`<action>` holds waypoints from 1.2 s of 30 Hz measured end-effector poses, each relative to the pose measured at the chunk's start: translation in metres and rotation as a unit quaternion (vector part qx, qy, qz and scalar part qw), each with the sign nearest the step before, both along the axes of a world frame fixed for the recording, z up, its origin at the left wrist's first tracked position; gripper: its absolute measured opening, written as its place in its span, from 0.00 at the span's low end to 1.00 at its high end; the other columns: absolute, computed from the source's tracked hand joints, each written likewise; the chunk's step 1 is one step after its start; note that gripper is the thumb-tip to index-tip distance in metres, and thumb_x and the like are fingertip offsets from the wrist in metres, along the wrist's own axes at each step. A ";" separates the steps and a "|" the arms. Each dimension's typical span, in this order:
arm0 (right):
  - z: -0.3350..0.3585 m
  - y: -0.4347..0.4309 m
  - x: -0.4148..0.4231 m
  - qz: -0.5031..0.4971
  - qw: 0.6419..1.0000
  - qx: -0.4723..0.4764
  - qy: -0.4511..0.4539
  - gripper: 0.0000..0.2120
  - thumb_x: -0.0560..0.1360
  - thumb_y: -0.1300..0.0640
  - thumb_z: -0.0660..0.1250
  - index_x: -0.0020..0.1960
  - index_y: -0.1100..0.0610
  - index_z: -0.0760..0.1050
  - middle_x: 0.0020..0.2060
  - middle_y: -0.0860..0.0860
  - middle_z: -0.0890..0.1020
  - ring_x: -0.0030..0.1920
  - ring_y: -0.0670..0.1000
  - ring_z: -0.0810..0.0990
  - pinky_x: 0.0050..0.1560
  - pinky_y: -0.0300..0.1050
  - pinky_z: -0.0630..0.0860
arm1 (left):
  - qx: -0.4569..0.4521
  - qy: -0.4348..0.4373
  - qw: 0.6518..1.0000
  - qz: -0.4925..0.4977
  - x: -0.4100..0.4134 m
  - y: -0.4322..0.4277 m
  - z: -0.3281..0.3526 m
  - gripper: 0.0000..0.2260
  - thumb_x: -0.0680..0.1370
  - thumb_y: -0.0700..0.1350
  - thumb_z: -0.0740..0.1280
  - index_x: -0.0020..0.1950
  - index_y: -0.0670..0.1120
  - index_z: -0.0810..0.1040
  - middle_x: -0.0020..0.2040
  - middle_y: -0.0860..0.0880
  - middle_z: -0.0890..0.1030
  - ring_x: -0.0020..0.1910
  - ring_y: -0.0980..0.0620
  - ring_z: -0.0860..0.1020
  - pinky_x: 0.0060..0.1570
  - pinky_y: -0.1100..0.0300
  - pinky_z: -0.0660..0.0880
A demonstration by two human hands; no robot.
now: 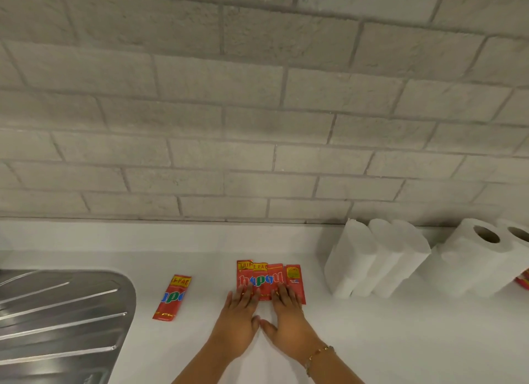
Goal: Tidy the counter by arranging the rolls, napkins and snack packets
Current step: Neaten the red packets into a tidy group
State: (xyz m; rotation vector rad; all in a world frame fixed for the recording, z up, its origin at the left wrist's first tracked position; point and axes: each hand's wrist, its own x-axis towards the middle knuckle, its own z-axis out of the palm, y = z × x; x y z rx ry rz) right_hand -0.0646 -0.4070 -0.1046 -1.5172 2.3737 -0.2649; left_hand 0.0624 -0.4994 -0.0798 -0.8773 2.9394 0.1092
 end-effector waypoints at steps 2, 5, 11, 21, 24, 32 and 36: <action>0.000 0.000 0.000 0.001 1.000 -0.001 0.005 0.38 0.75 0.34 0.48 0.76 0.54 0.41 0.77 0.51 0.43 0.76 0.54 0.37 0.73 0.46 0.35 | 0.000 -0.008 1.000 0.017 -0.003 0.000 -0.003 0.30 0.61 0.61 0.75 0.59 0.50 0.80 0.59 0.49 0.81 0.58 0.49 0.80 0.69 0.62 0.29; 0.000 0.003 0.000 -0.011 1.000 -0.010 -0.008 0.44 0.69 0.29 0.40 0.76 0.54 0.39 0.77 0.51 0.41 0.76 0.52 0.37 0.73 0.45 0.37 | -0.041 0.025 0.999 0.001 -0.003 0.003 -0.008 0.28 0.53 0.62 0.78 0.50 0.53 0.84 0.51 0.56 0.85 0.50 0.55 0.83 0.72 0.56 0.36; 0.003 0.004 0.001 -0.029 0.999 -0.020 -0.033 0.52 0.60 0.24 0.35 0.76 0.52 0.41 0.77 0.50 0.42 0.77 0.51 0.39 0.74 0.46 0.41 | -0.044 -0.001 0.999 -0.027 -0.001 0.002 -0.009 0.27 0.54 0.62 0.78 0.50 0.54 0.84 0.51 0.57 0.84 0.50 0.56 0.83 0.72 0.56 0.37; 0.002 0.004 -0.016 0.024 1.000 -0.003 0.002 0.41 0.72 0.30 0.53 0.76 0.50 0.46 0.77 0.46 0.45 0.77 0.50 0.45 0.75 0.45 0.47 | 0.011 0.005 1.000 -0.029 0.006 0.006 -0.010 0.31 0.81 0.54 0.38 0.59 0.48 0.80 0.52 0.56 0.84 0.69 0.59 0.68 0.73 0.55 0.33; 0.001 0.009 -0.022 0.052 0.999 0.004 0.009 0.44 0.69 0.26 0.49 0.76 0.49 0.45 0.77 0.45 0.44 0.77 0.49 0.44 0.75 0.45 0.49 | 0.036 0.025 0.999 0.005 0.004 0.003 -0.013 0.27 0.80 0.52 0.32 0.76 0.40 0.43 0.54 0.56 0.83 0.76 0.50 0.35 0.72 0.55 0.35; 0.004 0.015 -0.031 0.085 0.996 -0.033 0.021 0.44 0.68 0.25 0.49 0.72 0.43 0.30 0.71 0.40 0.31 0.74 0.43 0.34 0.71 0.37 0.39 | -0.010 0.033 0.999 0.022 -0.005 0.008 -0.008 0.28 0.80 0.57 0.41 0.67 0.47 0.73 0.57 0.56 0.82 0.70 0.44 0.65 0.73 0.56 0.33; 0.007 0.014 -0.029 0.036 0.997 -0.050 0.034 0.48 0.68 0.25 0.51 0.73 0.48 0.30 0.71 0.43 0.30 0.72 0.45 0.29 0.72 0.40 0.32 | 0.009 0.058 0.994 0.089 0.005 0.000 0.001 0.32 0.80 0.56 0.37 0.71 0.39 0.66 0.71 0.43 0.70 0.75 0.54 0.54 0.68 0.61 0.25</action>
